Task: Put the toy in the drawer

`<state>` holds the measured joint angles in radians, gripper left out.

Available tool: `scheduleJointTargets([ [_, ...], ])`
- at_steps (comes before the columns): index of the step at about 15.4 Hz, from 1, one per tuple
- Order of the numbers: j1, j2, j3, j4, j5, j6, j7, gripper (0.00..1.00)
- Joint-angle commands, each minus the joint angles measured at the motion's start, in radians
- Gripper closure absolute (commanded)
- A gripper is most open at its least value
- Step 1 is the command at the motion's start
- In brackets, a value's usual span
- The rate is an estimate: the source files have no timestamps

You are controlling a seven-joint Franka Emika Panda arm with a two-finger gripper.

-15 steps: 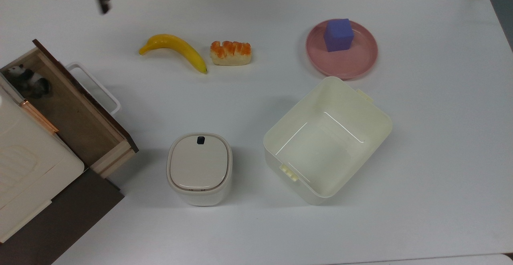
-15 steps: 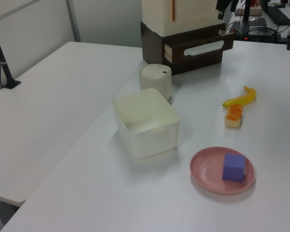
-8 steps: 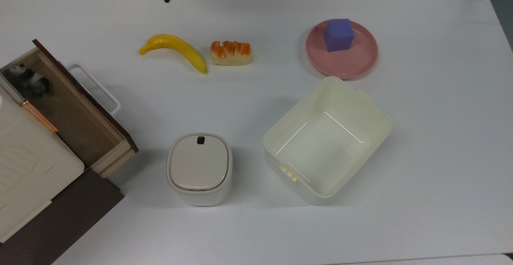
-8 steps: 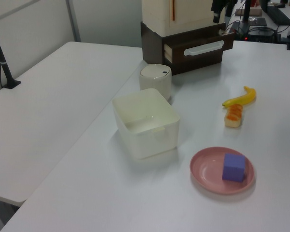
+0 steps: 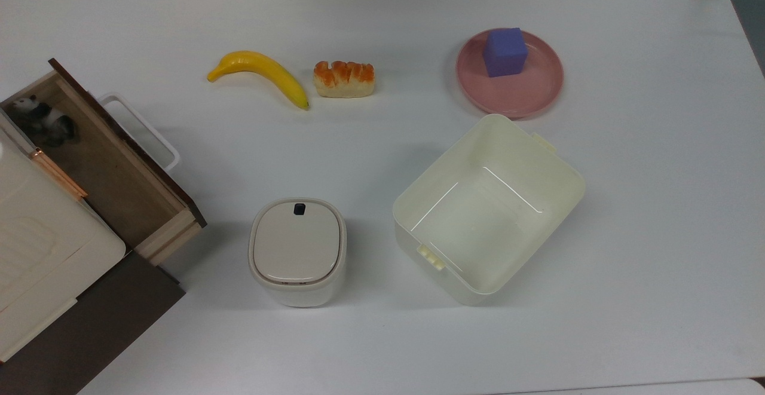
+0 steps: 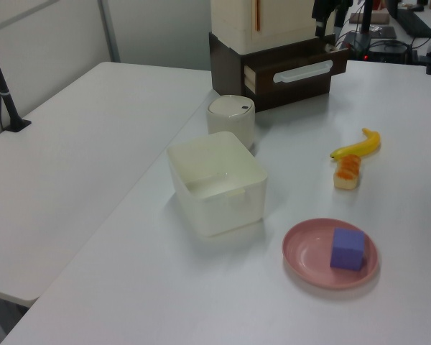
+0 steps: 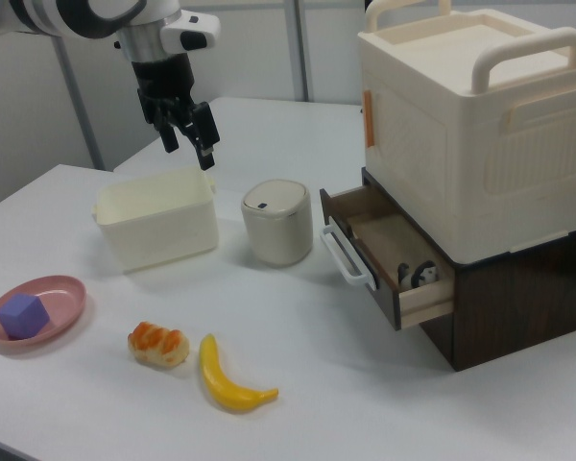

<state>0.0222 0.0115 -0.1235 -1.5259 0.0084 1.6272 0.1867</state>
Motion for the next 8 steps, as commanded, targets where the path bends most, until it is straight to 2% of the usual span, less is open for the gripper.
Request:
scheduleJointTargets([
  [1,0.050,-0.024,-0.057,-0.023,0.018,-0.010,0.014,0.00],
  [4,0.010,-0.027,-0.050,-0.025,0.024,-0.010,-0.012,0.00],
  [6,-0.034,-0.021,-0.042,-0.031,0.031,-0.009,-0.120,0.00],
  [8,-0.041,-0.022,-0.042,-0.031,0.038,-0.007,-0.142,0.00],
])
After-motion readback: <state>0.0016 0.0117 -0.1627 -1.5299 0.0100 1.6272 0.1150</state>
